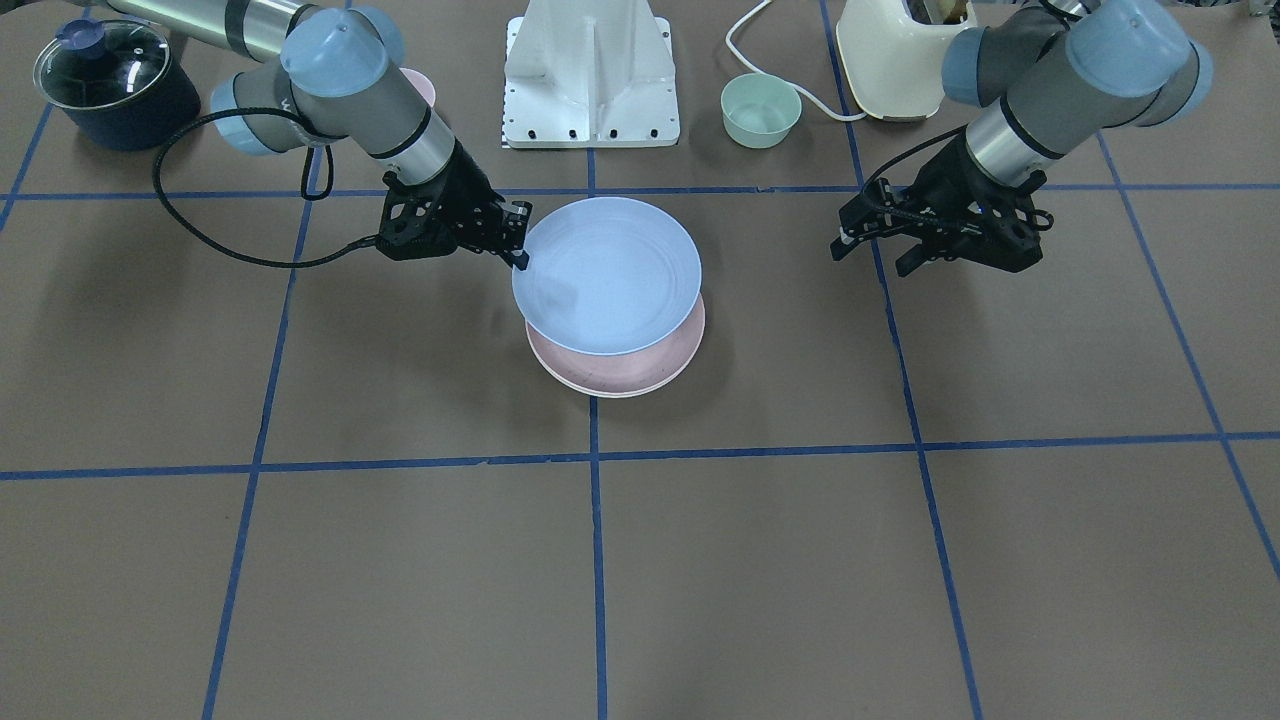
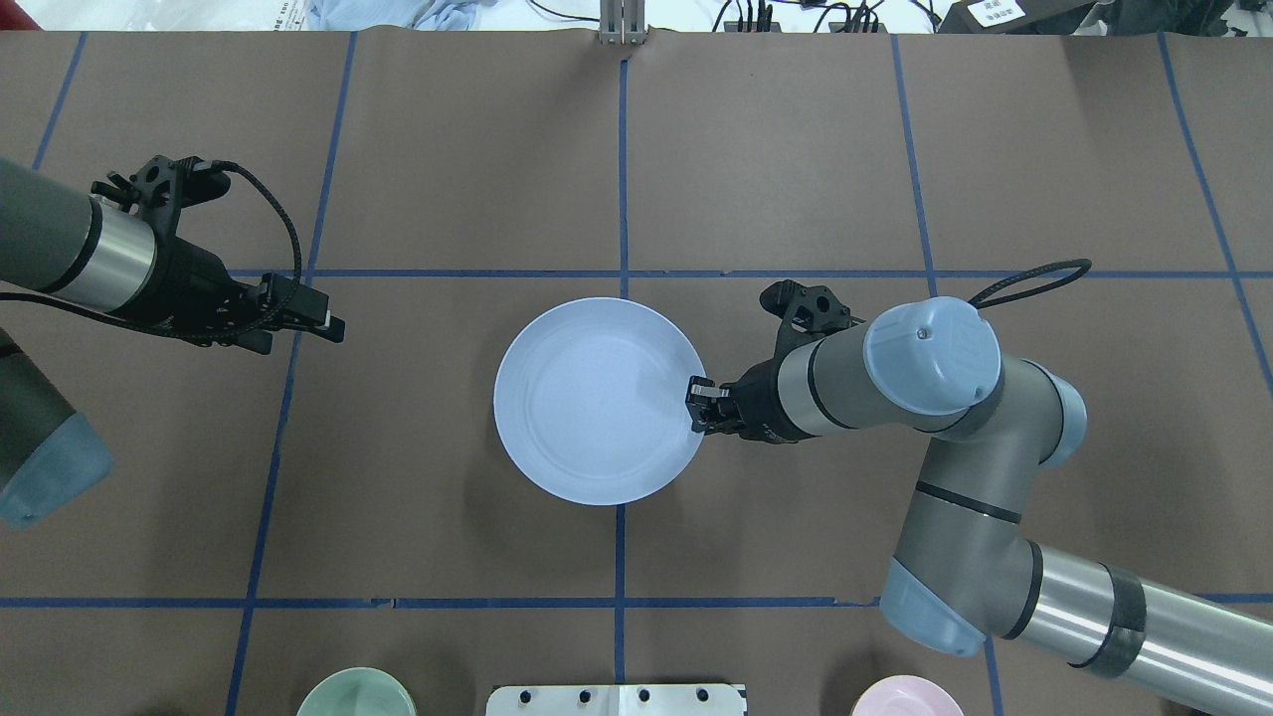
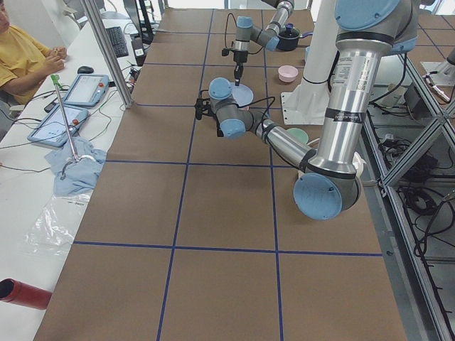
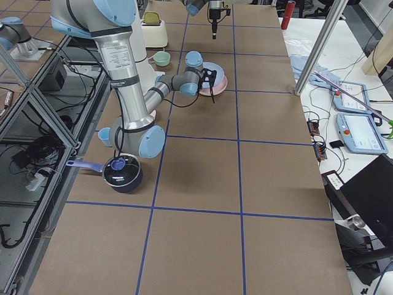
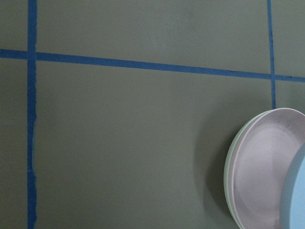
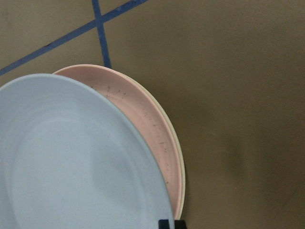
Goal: Stack three plates with pink and blue
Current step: 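Lower the blue plate onto the stack and open the right gripper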
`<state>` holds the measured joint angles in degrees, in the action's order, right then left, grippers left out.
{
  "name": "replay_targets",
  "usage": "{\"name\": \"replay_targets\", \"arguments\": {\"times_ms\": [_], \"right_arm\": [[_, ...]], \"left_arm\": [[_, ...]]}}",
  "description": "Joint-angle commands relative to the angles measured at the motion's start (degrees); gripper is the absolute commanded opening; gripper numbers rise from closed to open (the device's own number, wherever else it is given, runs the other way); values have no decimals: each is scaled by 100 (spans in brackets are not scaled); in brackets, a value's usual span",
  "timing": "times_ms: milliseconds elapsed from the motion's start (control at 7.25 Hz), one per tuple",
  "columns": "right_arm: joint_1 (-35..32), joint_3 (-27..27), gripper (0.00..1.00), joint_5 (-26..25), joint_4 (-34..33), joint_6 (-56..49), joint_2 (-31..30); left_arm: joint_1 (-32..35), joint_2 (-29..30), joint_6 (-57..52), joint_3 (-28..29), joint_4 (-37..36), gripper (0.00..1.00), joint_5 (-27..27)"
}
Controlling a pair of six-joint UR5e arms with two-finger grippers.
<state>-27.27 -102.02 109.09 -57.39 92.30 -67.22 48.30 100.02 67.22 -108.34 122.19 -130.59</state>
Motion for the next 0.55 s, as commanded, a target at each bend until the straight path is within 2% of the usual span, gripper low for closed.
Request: {"name": "replay_targets", "arguments": {"times_ms": [0,276,414], "right_arm": [[11,112,100,-263,-1,77,94],[-146,33,100,-195,-1,51,43],[-530,-19,100,127,-1,-10,-210]], "left_arm": [[-13,8,11,23,6,99,7],[4,-9,-24,32,7,99,-1],[57,-70,-303,50,7,99,7]]}}
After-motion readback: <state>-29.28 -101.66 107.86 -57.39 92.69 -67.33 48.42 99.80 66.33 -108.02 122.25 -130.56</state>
